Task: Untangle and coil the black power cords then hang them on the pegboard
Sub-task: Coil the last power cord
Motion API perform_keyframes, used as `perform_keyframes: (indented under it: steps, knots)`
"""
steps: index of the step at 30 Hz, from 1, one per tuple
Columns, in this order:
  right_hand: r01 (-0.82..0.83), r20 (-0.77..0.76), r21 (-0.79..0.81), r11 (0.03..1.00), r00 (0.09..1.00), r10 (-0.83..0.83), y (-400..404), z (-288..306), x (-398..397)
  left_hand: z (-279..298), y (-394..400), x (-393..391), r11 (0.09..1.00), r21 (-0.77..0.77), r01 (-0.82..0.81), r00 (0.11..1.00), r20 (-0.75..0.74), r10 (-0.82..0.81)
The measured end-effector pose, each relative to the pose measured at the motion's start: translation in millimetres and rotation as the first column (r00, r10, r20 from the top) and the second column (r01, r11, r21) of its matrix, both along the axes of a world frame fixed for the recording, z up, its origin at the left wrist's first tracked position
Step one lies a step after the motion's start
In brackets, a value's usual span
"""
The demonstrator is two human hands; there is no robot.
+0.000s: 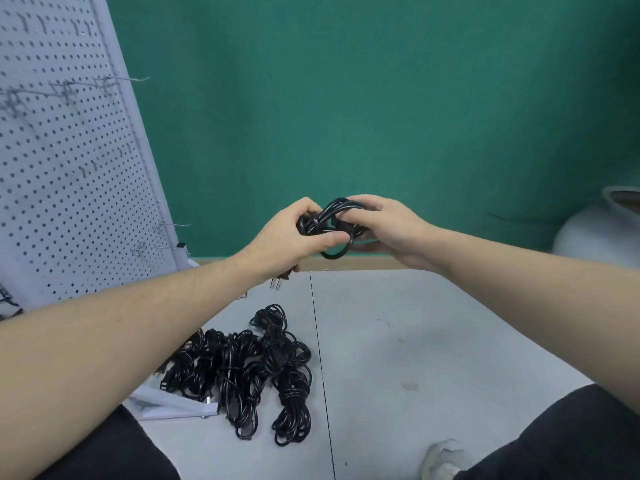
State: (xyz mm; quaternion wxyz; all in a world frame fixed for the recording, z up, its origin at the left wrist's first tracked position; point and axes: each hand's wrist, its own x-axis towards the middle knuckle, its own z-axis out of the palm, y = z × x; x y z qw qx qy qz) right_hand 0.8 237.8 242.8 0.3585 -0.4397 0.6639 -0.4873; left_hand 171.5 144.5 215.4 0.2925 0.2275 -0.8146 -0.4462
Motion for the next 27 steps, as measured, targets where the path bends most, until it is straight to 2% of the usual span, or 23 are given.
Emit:
perform_keyframes:
  steps: [2, 5, 8, 10, 12, 16, 22, 27]
  knots:
    - [0.049, 0.017, -0.035, 0.998, 0.999, -0.048, -7, -2, 7, 1, -3, 3, 0.999, -0.009, -0.044, 0.997, 0.064, 0.044]
    - [0.072, -0.008, -0.054, 0.996, 0.997, -0.073, -13, -4, 11, 0, -5, 2, 0.980, -0.126, -0.152, 0.969, 0.177, 0.173]
    - [0.041, 0.026, -0.083, 0.996, 0.999, -0.038, -22, -6, 11, 0, -9, 1, 0.964, -0.149, -0.220, 0.964, 0.117, 0.238]
    - [-0.054, 0.184, -0.102, 0.993, 0.980, 0.073, -29, -6, 11, 4, -15, 2, 0.957, -0.119, -0.264, 0.960, 0.062, 0.273]
    - [-0.121, 0.342, -0.083, 0.989, 0.929, 0.142, -37, -6, 9, 3, -23, 6, 0.948, -0.143, -0.286, 0.952, 0.070, 0.298]
    - [-0.082, 0.554, 0.062, 0.995, 0.832, 0.034, -55, -11, -6, -4, -26, 9, 0.967, -0.148, -0.209, 0.970, 0.091, 0.223]
    - [-0.245, 0.570, 0.174, 0.954, 0.815, 0.106, -79, -26, -11, -24, -45, 16, 0.987, -0.079, -0.137, 0.972, 0.181, 0.149]
    - [-0.210, 0.465, 0.322, 0.923, 0.885, 0.039, -126, -56, -3, -53, -75, 23, 0.988, 0.016, -0.154, 0.924, 0.357, 0.138]
